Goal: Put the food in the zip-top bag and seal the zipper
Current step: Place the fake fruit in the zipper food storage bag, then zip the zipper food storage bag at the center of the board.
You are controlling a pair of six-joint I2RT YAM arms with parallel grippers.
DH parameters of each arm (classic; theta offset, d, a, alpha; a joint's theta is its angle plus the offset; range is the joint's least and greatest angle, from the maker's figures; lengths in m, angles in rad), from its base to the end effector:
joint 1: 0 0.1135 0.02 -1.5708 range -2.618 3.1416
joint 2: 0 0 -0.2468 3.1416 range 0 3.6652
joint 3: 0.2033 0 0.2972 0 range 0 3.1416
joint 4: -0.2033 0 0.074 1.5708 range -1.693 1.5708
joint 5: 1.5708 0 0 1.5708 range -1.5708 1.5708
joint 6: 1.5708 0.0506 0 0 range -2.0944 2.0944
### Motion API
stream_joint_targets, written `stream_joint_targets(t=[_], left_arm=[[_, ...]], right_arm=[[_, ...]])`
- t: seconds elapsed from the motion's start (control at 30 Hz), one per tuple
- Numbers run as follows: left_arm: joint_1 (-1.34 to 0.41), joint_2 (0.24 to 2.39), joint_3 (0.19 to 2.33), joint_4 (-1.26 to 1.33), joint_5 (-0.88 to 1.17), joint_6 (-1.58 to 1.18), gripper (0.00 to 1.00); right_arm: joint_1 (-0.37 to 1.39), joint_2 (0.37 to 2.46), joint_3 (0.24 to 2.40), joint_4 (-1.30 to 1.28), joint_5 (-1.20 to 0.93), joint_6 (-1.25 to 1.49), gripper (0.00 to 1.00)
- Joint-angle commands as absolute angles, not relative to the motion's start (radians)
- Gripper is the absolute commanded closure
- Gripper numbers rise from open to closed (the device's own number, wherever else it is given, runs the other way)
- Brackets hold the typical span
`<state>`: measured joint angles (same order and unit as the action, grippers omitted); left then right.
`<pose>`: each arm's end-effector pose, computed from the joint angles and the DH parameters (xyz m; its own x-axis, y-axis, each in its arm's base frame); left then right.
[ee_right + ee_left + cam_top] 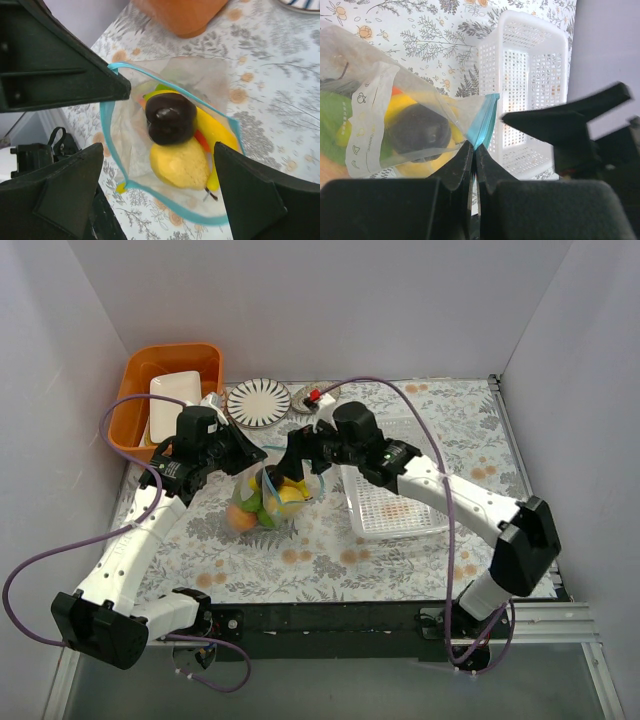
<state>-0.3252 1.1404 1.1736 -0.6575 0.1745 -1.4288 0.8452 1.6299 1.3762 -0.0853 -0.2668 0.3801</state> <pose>0.2876 -0.1062 0.3350 -0.5220 -0.8528 -0.0144 -0.4849 0.3106 -0.8176 0.2868 0.3434 0.3041 -0.5339 -0.0625 -0.8432 -0.7415 0.5140 0.4313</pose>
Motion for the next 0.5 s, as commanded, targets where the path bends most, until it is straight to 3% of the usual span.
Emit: stream_joint_targets(t=[0.0, 0.2, 0.47], left_arm=[[-0.328, 1.101, 1.2, -0.624, 0.164, -1.437, 1.0], [-0.328, 1.109, 1.195, -0.612, 0.181, -1.439, 1.0], [-0.328, 1.1, 1.198, -0.629, 0.173, -1.437, 1.0]], right_arm=[[0.831, 1.476, 1.31, -0.139, 0.03, 0.385, 0.1], [0.798, 1.483, 1.235, -0.236, 0.034, 0.414, 0.28], [0.796, 1.554, 1.213, -0.259, -0.021, 0.456, 0.35]])
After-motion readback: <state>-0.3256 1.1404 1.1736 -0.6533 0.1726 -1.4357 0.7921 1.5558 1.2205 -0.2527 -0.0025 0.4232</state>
